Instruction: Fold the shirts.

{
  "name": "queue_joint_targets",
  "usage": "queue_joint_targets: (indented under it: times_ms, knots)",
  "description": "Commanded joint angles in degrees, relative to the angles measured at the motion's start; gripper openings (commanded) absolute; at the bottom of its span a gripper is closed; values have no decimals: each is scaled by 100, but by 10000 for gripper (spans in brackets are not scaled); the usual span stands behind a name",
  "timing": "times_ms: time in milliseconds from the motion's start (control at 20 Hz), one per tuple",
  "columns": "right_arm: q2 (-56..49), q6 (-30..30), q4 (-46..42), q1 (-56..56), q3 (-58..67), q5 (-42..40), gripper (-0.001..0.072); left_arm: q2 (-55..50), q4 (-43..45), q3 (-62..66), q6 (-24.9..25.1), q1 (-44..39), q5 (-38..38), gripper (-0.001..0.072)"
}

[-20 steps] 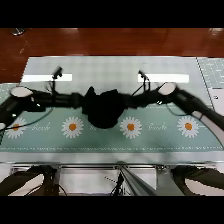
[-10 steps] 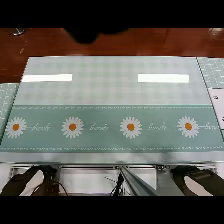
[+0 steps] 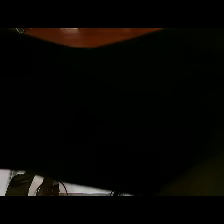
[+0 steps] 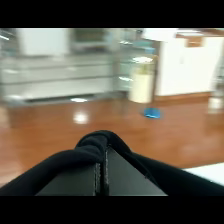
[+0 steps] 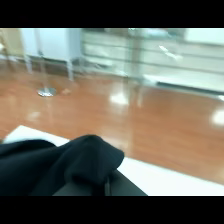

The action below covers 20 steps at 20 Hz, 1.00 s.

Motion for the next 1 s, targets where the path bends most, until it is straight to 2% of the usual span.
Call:
queue_joint_targets:
  times_ms: [0, 150, 300, 350, 500, 600, 750, 950]
  knots:
    - [531, 321, -791, -4, -339, 944, 37, 551, 1025, -181, -236, -356, -503, 21]
    - [841, 632, -1626, -2, -1078, 1189, 37, 876, 1239, -1158, -411, -752, -872, 21]
    - [970, 778, -2376, -2, -2210, 1182, 37, 1029, 953, -2520, -422, -778, -793, 21]
    - [970, 828, -2437, -2, -2673, 1099, 37, 986, 664, -2955, -409, -782, -616, 21]
    - [970, 1113, -2396, -2, -4253, 566, 36, 546, -610, -4096, 70, -813, 407, 21]
    - [870, 1307, -2310, -4, -5355, -13, 36, -210, -942, -4354, 343, -940, 1016, 21]
    - [127, 1644, -2122, -9, -6336, -1290, 37, -1788, -940, -3974, 446, -1379, 1818, 21]
    - [-1709, 1648, -2057, -435, -6299, -2500, 38, -4098, -935, -2437, 437, -1878, 1823, 21]
